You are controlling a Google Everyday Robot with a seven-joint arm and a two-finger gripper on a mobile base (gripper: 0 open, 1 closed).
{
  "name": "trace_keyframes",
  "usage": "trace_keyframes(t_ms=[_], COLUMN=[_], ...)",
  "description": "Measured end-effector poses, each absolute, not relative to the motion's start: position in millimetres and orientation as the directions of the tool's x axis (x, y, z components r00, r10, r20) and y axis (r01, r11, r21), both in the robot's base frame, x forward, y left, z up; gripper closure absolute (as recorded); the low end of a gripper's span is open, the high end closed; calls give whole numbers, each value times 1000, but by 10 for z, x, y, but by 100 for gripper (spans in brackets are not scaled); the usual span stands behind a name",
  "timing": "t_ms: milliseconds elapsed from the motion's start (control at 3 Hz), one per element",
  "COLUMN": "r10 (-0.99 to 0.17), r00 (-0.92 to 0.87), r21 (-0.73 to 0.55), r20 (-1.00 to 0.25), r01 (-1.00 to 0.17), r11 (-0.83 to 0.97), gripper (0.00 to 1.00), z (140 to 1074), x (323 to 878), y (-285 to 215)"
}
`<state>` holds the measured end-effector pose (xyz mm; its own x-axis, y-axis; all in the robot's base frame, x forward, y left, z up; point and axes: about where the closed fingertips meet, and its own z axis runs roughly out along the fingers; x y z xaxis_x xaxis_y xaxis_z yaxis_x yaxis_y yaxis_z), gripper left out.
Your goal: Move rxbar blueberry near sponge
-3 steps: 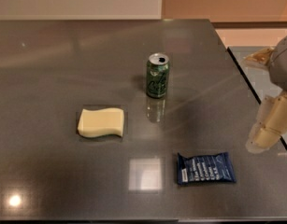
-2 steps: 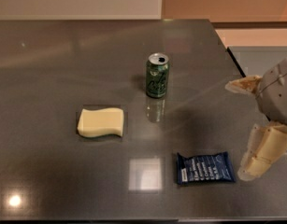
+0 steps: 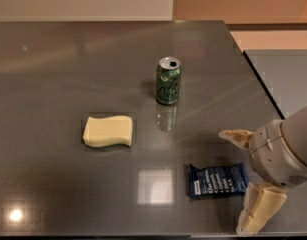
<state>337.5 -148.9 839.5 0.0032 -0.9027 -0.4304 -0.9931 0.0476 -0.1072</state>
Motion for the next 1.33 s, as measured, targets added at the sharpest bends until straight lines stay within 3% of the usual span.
trace_keyframes(t_ms=[333,667,1333], r10=[-904,-907,-910], r00=[4,-1,-13], r21=[-104,-98,-77], r20=[-428,-422,-413], r01=[-994,-994,-996], r11=[45,46,49], gripper=[0,15,62], z=[8344,8300,8265], x=[3368,3373,3414], y=[-1472,-1459,-1458])
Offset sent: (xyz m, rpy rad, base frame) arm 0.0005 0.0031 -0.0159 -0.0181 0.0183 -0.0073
